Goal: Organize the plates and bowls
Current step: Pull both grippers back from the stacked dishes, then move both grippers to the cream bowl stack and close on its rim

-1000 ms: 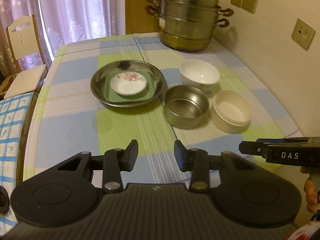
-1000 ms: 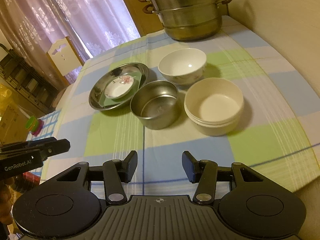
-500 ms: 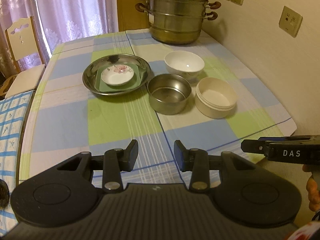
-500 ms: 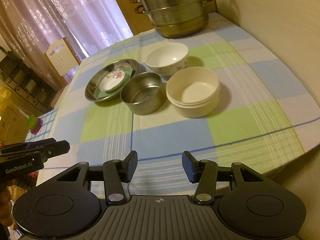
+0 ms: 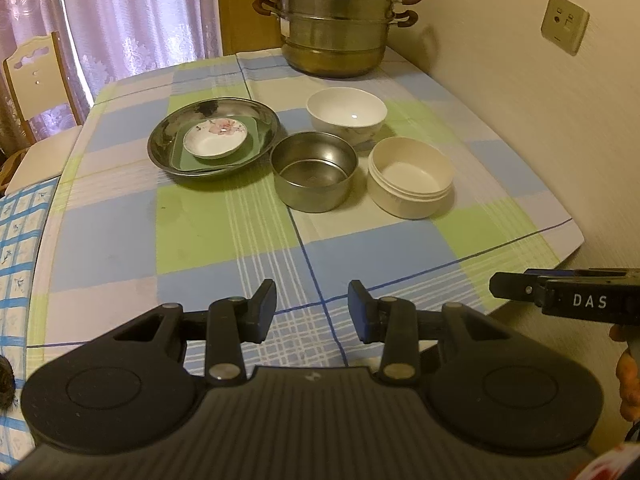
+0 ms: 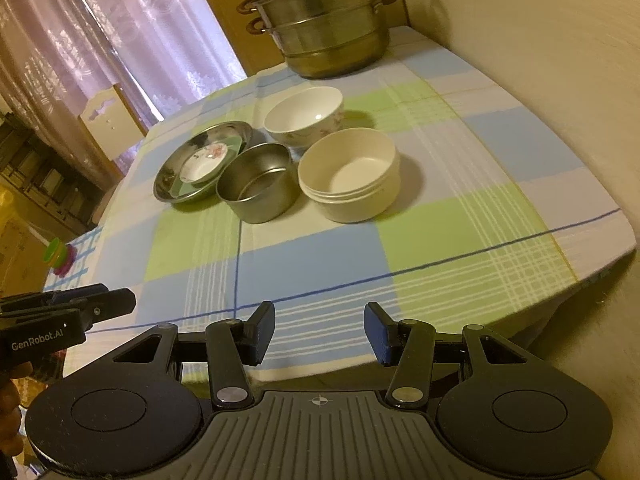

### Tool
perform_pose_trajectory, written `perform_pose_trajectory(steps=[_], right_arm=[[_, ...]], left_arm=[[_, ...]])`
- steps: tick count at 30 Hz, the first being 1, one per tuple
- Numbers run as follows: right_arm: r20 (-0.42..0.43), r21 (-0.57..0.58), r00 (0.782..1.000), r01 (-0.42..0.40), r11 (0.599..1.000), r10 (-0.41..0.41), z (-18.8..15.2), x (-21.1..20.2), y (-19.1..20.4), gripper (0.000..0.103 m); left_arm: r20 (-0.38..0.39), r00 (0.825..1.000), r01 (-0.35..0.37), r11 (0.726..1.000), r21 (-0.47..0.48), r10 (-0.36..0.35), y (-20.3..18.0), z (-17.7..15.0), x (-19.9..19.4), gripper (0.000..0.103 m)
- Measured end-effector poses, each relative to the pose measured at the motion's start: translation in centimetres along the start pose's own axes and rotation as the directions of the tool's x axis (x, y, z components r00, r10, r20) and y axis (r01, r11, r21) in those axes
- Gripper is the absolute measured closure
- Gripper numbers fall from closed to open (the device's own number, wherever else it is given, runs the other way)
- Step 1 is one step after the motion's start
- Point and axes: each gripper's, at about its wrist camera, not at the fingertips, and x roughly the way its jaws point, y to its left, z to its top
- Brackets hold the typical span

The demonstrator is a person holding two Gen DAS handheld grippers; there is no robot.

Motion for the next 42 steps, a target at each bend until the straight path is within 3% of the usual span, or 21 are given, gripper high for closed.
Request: perform_pose_trajectory(steps=[17, 42], right_arm=[[-0.02, 0.034, 0.999, 0.049, 0.998, -0.048, 0.1, 0.9, -1.7, 0.053], [-0.012, 0.079, 0.99, 0.142, 0.987, -0.141, 5.2, 5.0, -3.6, 0.053]], left_arm=[[-0.034, 0.997, 0.071, 0.997, 0.032, -0.07, -2.1, 1.3, 3.1, 0.067], [-0.063, 0.987, 0.156, 0.983, 0.093, -0.15, -3.8, 7.4, 10.8, 0.067]])
